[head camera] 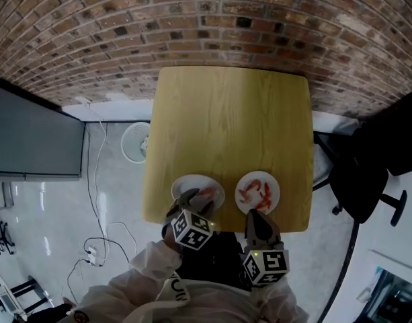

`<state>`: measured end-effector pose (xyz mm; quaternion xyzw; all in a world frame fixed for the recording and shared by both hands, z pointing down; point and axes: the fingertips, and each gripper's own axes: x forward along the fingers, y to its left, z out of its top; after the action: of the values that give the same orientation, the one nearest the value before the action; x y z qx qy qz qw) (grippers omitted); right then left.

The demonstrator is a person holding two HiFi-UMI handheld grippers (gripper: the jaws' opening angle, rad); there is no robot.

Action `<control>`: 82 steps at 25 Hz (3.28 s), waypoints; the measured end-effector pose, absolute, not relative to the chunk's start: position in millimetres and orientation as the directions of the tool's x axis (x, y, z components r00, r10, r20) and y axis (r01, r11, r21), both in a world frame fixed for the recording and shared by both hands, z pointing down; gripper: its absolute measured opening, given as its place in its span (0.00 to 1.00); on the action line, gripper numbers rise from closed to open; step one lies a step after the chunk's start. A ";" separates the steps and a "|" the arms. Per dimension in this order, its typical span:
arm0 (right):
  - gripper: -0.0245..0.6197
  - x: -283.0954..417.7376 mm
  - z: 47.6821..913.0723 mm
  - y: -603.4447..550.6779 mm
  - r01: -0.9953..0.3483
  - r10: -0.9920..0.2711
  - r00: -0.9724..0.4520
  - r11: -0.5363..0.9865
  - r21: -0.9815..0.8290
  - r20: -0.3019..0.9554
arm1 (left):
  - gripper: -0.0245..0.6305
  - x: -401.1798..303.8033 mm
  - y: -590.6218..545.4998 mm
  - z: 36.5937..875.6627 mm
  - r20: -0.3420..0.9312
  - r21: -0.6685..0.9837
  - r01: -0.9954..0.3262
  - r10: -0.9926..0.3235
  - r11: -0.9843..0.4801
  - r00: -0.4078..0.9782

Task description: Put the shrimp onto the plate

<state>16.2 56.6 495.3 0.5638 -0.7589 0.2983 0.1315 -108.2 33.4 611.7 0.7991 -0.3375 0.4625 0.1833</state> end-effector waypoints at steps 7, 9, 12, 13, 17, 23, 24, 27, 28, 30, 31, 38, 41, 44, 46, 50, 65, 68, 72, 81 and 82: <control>0.07 18.7 498.9 52.9 -0.935 -0.775 -0.326 0.177 -0.309 0.541 | 0.39 -105.9 29.4 615.7 0.866 -0.013 -0.706 -0.361 -0.708 0.347; 0.07 18.9 499.6 52.0 -0.934 -0.775 -0.327 0.178 -0.309 0.542 | 0.39 -105.6 28.8 616.4 0.867 -0.007 -0.706 -0.356 -0.708 0.348; 0.07 18.0 499.4 49.8 -0.934 -0.774 -0.327 0.177 -0.310 0.542 | 0.39 -105.7 27.3 616.6 0.868 0.003 -0.708 -0.350 -0.706 0.353; 0.07 17.7 499.3 49.4 -0.934 -0.774 -0.327 0.176 -0.310 0.543 | 0.39 -105.6 27.4 616.7 0.868 0.008 -0.710 -0.348 -0.704 0.355; 0.07 16.6 500.4 48.6 -0.934 -0.773 -0.327 0.176 -0.312 0.543 | 0.38 -106.7 28.2 618.6 0.867 0.055 -0.725 -0.327 -0.686 0.376; 0.07 15.8 504.0 50.4 -0.934 -0.769 -0.327 0.172 -0.314 0.549 | 0.38 -107.0 27.6 618.4 0.860 0.093 -0.732 -0.316 -0.675 0.401; 0.07 15.8 504.7 50.8 -0.934 -0.769 -0.326 0.172 -0.314 0.550 | 0.38 -107.0 27.7 618.5 0.859 0.094 -0.732 -0.316 -0.675 0.402; 0.07 15.5 504.7 51.0 -0.934 -0.770 -0.325 0.171 -0.313 0.549 | 0.37 -107.6 27.8 618.3 0.857 0.089 -0.733 -0.323 -0.675 0.401; 0.07 15.6 504.6 51.2 -0.934 -0.771 -0.324 0.170 -0.313 0.549 | 0.37 -107.8 27.9 618.3 0.856 0.087 -0.733 -0.325 -0.675 0.401; 0.07 16.0 505.4 51.9 -0.935 -0.770 -0.322 0.168 -0.313 0.550 | 0.37 -108.2 28.5 618.3 0.855 0.086 -0.734 -0.328 -0.673 0.401; 0.07 16.4 505.8 52.0 -0.935 -0.770 -0.322 0.167 -0.312 0.551 | 0.36 -108.3 28.7 618.2 0.855 0.085 -0.735 -0.330 -0.673 0.401; 0.07 16.3 506.5 52.8 -0.936 -0.770 -0.320 0.165 -0.312 0.552 | 0.31 -107.7 29.6 617.7 0.849 0.074 -0.738 -0.346 -0.671 0.400; 0.07 16.5 508.5 54.4 -0.936 -0.772 -0.320 0.165 -0.312 0.549 | 0.29 -107.5 30.3 618.6 0.847 0.071 -0.737 -0.350 -0.672 0.400; 0.07 15.6 507.5 54.2 -0.936 -0.773 -0.321 0.168 -0.311 0.548 | 0.28 -107.7 30.6 618.6 0.845 0.071 -0.735 -0.351 -0.675 0.404; 0.07 14.3 504.2 53.2 -0.936 -0.772 -0.322 0.174 -0.306 0.548 | 0.28 -108.0 31.2 618.0 0.843 0.071 -0.734 -0.352 -0.676 0.406; 0.07 14.2 505.5 56.4 -0.937 -0.774 -0.318 0.166 -0.308 0.548 | 0.28 -109.4 33.5 617.1 0.843 0.070 -0.733 -0.353 -0.677 0.406; 0.07 22.3 497.4 70.5 -0.939 -0.794 -0.301 0.151 -0.308 0.528 | 0.28 -107.8 39.6 601.5 0.829 0.045 -0.741 -0.390 -0.670 0.402; 0.07 29.7 495.2 75.1 -0.941 -0.805 -0.287 0.135 -0.310 0.520 | 0.28 -101.1 41.6 595.9 0.824 0.040 -0.733 -0.393 -0.679 0.408; 0.07 42.4 493.1 84.6 -0.943 -0.818 -0.267 0.113 -0.312 0.510 | 0.28 -87.2 47.2 588.1 0.817 0.036 -0.718 -0.394 -0.695 0.421; 0.07 79.6 488.6 101.2 -0.947 -0.840 -0.208 0.046 -0.317 0.500 | 0.28 -38.6 62.5 580.4 0.817 0.032 -0.640 -0.349 -0.768 0.460; 0.07 84.0 488.3 102.7 -0.947 -0.842 -0.202 0.038 -0.318 0.500 | 0.28 -32.6 64.7 581.1 0.819 0.034 -0.631 -0.341 -0.775 0.462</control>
<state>84.0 102.7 488.3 0.6256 -0.7151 0.2992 0.0881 -32.6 64.7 581.1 0.8383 -0.2896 0.4301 0.1686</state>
